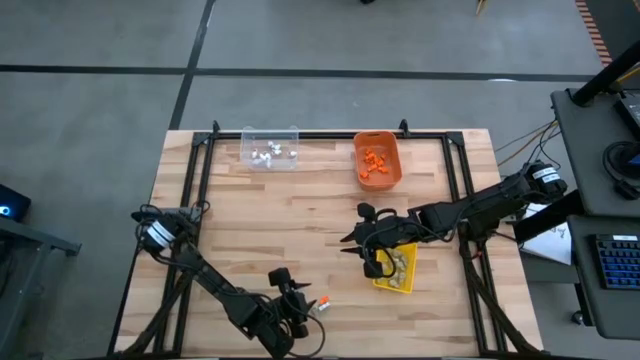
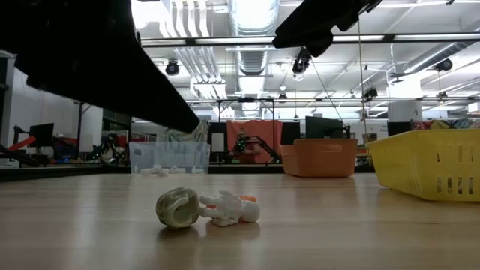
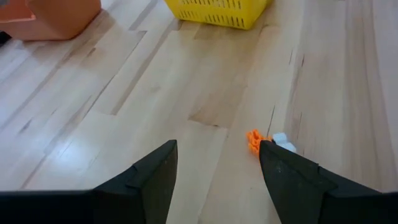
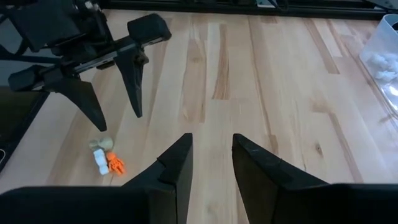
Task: Sort Halloween decoration
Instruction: Put the gray skull toy into the yellow bin
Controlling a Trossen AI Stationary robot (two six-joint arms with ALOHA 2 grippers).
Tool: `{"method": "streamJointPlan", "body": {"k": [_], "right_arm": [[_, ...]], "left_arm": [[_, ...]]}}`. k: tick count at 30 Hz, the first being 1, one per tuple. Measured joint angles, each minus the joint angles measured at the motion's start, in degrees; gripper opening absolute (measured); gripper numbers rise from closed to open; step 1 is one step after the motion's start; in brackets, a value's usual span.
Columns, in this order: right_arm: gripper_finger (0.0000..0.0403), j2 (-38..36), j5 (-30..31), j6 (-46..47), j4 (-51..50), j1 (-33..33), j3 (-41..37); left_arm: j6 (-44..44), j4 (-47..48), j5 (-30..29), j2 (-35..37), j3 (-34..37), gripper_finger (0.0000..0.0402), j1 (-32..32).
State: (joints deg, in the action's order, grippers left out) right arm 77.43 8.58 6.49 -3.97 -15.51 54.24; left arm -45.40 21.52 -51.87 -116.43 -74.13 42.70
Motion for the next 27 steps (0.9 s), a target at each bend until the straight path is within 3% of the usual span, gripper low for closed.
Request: {"method": "streamJointPlan", "body": {"k": [17,27], "right_arm": [[0.0102,0.0,0.0,0.1,0.0,0.0,-0.1],[0.0102,0.0,0.0,0.1,0.0,0.0,-0.2]], "left_arm": [[4.1,-3.1,2.1,-0.4,0.0,0.021,0.0],[4.4,-3.8,9.4,-0.4,0.0,0.0192,-0.2]]}}
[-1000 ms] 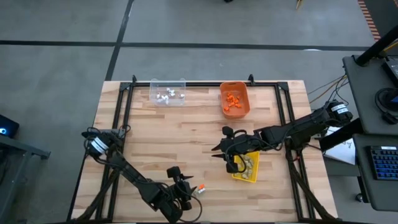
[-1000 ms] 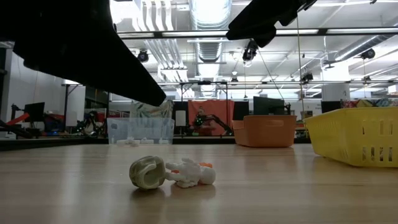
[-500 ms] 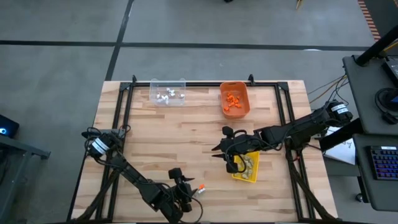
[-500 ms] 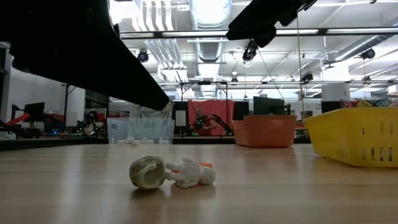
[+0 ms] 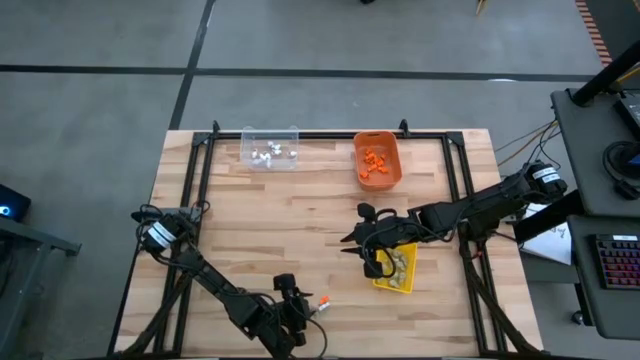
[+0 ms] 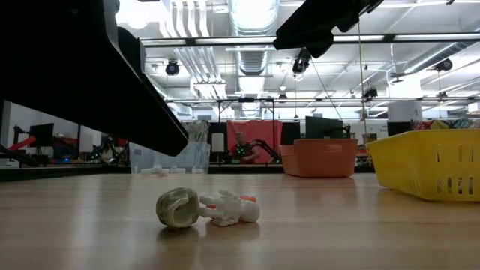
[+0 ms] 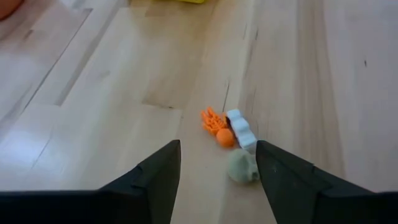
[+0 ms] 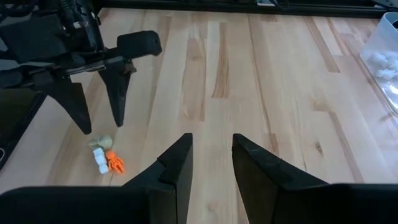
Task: Sort Halloween decoration
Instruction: Put the gray skull toy into the yellow bin
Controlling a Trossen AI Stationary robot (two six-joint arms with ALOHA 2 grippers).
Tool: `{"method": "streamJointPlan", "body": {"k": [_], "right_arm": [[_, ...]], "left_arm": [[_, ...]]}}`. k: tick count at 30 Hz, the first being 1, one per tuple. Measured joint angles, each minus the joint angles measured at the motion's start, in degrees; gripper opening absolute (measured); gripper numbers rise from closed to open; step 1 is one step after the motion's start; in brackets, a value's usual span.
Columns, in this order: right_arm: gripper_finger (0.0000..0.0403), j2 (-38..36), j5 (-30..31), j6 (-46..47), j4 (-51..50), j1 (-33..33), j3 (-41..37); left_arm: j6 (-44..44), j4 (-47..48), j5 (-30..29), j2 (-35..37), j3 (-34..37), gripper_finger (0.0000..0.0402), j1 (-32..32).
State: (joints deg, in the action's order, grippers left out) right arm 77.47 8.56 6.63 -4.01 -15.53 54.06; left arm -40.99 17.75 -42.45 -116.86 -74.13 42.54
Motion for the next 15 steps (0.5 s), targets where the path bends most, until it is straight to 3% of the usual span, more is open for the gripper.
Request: {"method": "streamJointPlan", "body": {"k": [10,15], "right_arm": [[0.0102,0.0,0.0,0.5,0.0,-0.1,-0.3],[0.0102,0.0,0.0,1.0,0.0,-0.1,-0.8]], "left_arm": [[-0.6,-5.6,-0.1,0.0,2.4,0.0175,0.0],[-1.5,-10.6,-0.2,0.0,4.9,0.0199,0.0]]}}
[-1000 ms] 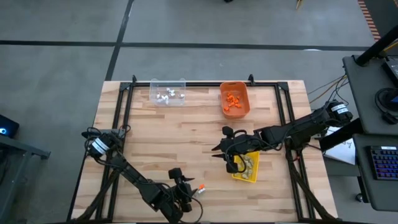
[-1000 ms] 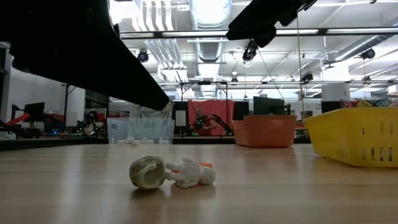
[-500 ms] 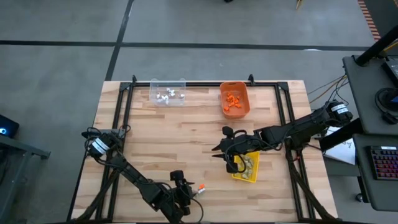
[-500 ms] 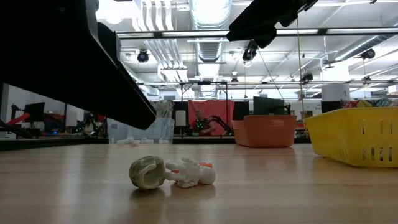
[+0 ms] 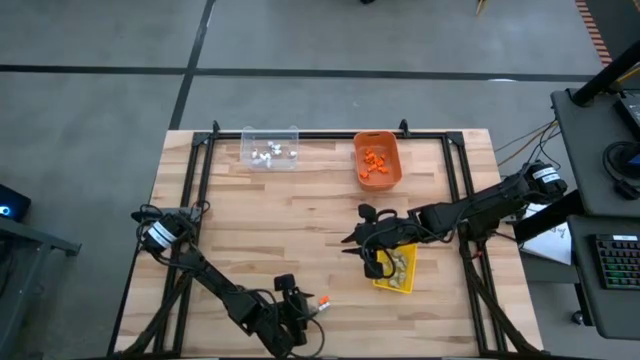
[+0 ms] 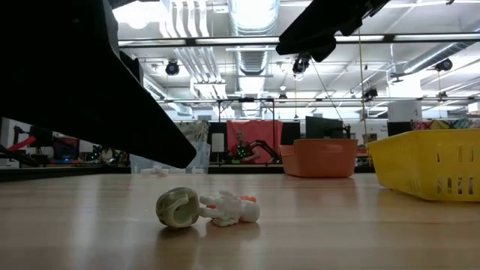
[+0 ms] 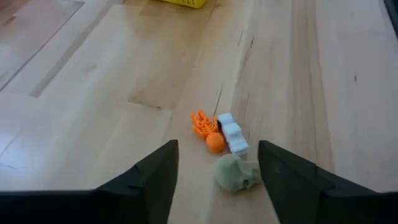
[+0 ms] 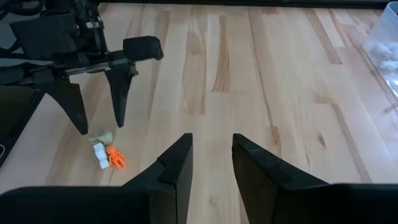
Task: Sort Halloween decoration
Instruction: Put the gray skull toy into the yellow bin
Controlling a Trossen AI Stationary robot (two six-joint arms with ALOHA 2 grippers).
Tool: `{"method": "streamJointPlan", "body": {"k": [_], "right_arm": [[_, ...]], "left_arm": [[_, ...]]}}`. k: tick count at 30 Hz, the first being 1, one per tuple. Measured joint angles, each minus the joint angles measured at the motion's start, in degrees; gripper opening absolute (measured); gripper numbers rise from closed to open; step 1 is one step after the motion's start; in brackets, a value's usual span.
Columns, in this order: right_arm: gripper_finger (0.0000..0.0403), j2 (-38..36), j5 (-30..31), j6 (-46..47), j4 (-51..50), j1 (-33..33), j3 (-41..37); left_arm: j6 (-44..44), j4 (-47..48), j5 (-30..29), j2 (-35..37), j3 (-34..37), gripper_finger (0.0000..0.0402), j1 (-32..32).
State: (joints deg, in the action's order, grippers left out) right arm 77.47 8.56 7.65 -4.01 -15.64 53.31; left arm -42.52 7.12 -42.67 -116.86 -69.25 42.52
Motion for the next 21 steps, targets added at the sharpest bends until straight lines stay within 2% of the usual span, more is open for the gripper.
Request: {"method": "streamJointPlan", "body": {"k": [5,8,11,21], "right_arm": [[0.0102,0.0,0.0,-0.1,0.0,0.0,-0.1],[0.0102,0.0,0.0,-0.1,0.0,0.0,-0.2],[0.0102,0.0,0.0,-0.1,0.0,0.0,-0.2],[0.0102,0.0,0.0,-0.2,0.0,0.0,-0.2]], "left_arm": [[0.0,-2.7,-0.1,0.0,1.3,0.0248,0.0],[0.0,-6.7,-0.3,-0.3,2.8,0.0261,0.0],[-0.7,-10.1,-0.3,-1.7,3.9,0.026,0.0],[-4.2,-11.4,-0.2,-2.4,4.9,0.0229,-0.4]]}}
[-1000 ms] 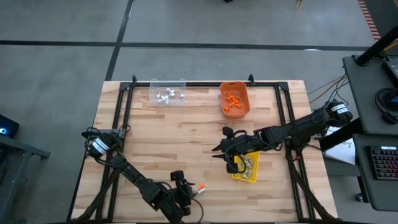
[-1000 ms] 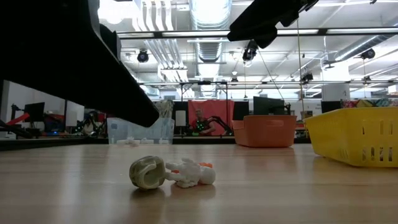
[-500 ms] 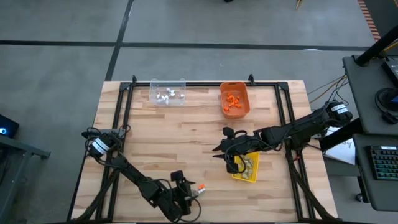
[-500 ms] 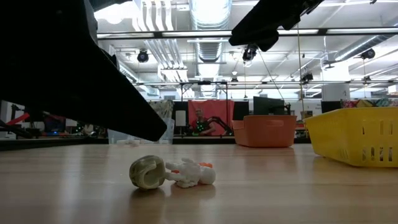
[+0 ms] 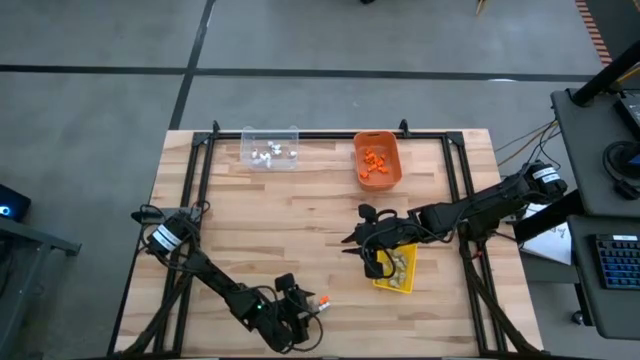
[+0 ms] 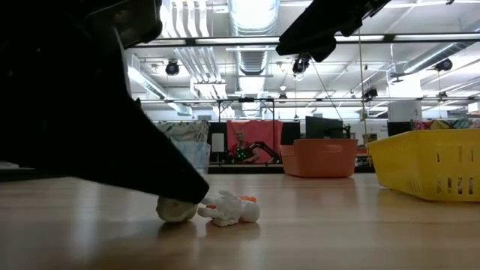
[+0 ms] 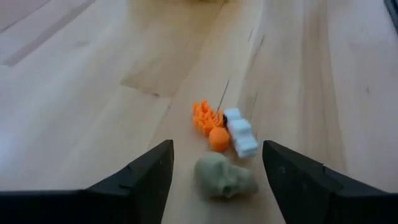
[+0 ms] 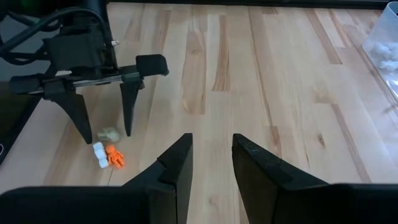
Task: Sort Halloween decoration
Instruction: Put the gray skull toy into the yellow bin
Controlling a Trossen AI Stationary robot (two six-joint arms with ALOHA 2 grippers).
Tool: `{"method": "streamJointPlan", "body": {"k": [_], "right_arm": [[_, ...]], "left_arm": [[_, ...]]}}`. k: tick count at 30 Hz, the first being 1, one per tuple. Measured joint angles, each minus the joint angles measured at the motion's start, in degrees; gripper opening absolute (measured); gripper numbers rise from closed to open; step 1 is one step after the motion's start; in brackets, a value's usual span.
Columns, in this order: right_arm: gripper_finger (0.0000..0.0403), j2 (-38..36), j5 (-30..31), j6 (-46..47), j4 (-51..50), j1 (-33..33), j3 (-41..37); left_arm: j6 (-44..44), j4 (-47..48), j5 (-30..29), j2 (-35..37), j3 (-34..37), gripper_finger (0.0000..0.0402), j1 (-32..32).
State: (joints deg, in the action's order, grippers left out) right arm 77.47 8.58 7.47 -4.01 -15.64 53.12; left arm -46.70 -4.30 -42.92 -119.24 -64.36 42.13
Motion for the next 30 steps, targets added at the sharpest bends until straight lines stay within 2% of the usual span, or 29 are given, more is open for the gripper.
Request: {"method": "streamJointPlan", "body": {"k": [9,19,30], "right_arm": [[0.0102,0.0,0.0,0.0,-0.1,0.0,0.0],[0.0102,0.0,0.0,0.0,-0.1,0.0,0.0],[0.0102,-0.1,0.0,-0.9,-0.1,0.0,0.0]], "left_arm": [[-3.0,0.7,1.0,0.0,0.0,0.0186,0.1],[-3.6,1.3,0.9,0.0,0.0,0.0092,0.1],[-3.2,1.9,-1.4,0.4,0.0,0.0016,0.1]]}}
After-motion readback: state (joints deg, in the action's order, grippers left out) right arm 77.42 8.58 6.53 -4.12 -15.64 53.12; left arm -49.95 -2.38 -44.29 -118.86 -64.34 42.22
